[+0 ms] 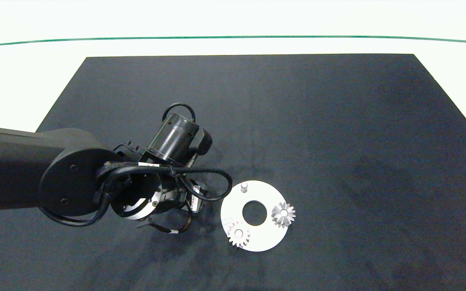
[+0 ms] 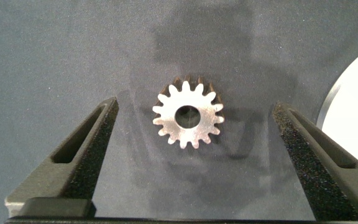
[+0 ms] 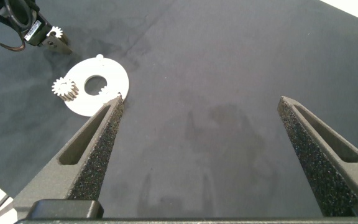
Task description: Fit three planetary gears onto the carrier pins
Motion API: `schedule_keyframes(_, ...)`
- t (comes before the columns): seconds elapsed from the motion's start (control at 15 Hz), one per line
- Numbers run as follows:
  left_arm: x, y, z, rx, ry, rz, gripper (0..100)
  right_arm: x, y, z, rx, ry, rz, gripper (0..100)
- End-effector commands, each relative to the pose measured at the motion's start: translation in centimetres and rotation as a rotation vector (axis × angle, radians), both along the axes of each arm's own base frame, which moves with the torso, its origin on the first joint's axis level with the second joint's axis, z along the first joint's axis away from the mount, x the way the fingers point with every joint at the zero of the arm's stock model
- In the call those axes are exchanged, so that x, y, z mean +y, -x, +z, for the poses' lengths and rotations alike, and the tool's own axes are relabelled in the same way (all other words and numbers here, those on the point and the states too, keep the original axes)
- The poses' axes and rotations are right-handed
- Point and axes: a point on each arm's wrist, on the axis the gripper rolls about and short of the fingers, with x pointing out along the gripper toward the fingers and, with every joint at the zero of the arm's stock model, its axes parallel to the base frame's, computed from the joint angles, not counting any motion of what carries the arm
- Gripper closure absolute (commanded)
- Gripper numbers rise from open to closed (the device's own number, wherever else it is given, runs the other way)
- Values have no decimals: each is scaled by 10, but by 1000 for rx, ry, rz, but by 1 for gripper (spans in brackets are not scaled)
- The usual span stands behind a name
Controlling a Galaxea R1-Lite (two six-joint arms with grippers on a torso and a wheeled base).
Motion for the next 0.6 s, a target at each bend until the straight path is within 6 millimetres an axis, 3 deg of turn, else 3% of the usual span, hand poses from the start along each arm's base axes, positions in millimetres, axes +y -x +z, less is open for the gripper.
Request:
schedule_keyframes(0.07, 0, -2, -2, 6, -1, 7, 7, -1, 1, 0, -8, 3, -1, 0)
schedule_keyframes(0.6, -1, 0, -2, 10, 8, 2, 23, -2, 2, 0, -10, 5, 0, 0)
